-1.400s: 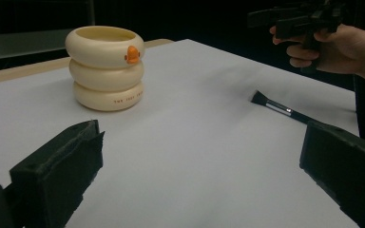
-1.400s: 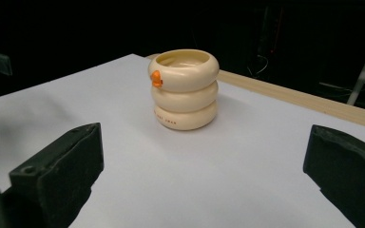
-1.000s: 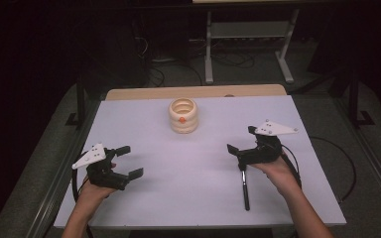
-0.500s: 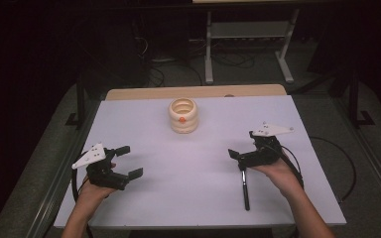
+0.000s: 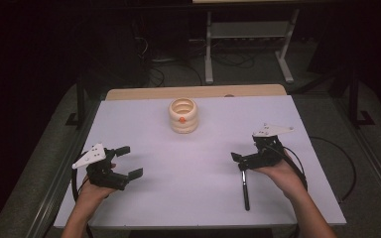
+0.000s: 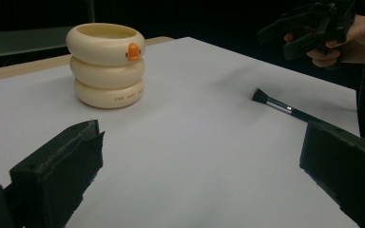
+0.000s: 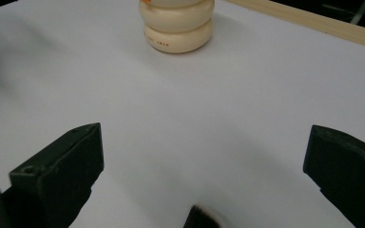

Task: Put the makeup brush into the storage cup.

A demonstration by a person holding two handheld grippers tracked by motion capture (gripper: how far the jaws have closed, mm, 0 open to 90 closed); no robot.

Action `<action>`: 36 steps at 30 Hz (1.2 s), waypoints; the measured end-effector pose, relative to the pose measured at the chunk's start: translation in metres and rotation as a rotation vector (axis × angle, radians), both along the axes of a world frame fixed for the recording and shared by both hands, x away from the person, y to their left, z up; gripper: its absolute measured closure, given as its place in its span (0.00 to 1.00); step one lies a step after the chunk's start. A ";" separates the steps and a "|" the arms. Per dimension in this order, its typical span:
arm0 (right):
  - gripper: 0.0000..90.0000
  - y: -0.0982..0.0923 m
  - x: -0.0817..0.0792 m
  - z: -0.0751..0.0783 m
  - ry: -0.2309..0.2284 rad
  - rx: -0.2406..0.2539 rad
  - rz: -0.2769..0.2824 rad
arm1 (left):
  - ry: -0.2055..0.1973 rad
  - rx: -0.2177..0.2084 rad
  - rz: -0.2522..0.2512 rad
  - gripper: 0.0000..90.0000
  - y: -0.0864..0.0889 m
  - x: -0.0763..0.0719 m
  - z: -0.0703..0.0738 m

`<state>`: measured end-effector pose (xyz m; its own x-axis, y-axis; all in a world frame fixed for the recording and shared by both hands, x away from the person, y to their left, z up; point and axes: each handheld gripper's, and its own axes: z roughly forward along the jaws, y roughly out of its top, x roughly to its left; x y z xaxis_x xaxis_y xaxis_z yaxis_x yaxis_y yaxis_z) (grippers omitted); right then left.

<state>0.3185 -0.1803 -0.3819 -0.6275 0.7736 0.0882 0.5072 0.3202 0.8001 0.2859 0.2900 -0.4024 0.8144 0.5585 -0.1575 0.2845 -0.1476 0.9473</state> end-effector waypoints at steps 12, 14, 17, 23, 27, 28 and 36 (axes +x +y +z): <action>0.00 0.002 -0.003 0.000 0.107 -0.076 -0.004 | -0.003 0.001 -0.003 0.00 -0.001 0.000 0.000; 0.00 0.002 -0.003 -0.001 0.106 -0.081 0.001 | -0.004 0.002 -0.004 0.00 -0.001 0.000 0.000; 0.00 0.001 -0.003 -0.001 0.146 -0.091 -0.008 | 0.001 0.000 -0.004 0.00 -0.001 0.000 -0.001; 0.00 0.002 -0.004 -0.003 0.196 -0.124 -0.010 | 0.002 -0.008 -0.003 0.00 0.000 0.000 0.000; 0.00 0.002 -0.004 -0.007 0.252 -0.138 -0.009 | 0.000 -0.005 -0.004 0.00 -0.001 0.000 0.000; 0.00 0.002 -0.003 -0.008 0.255 -0.144 -0.004 | 0.001 -0.004 -0.004 0.00 -0.001 0.000 0.000; 0.03 0.001 -0.003 -0.013 0.325 -0.160 -0.002 | -0.003 -0.011 -0.004 0.00 0.000 0.000 0.000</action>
<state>0.3153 -0.1798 -0.3947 -0.5852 0.7949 0.1602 0.7275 0.4273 0.5369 0.2856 0.2902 -0.4021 0.8173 0.5532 -0.1614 0.2812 -0.1384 0.9496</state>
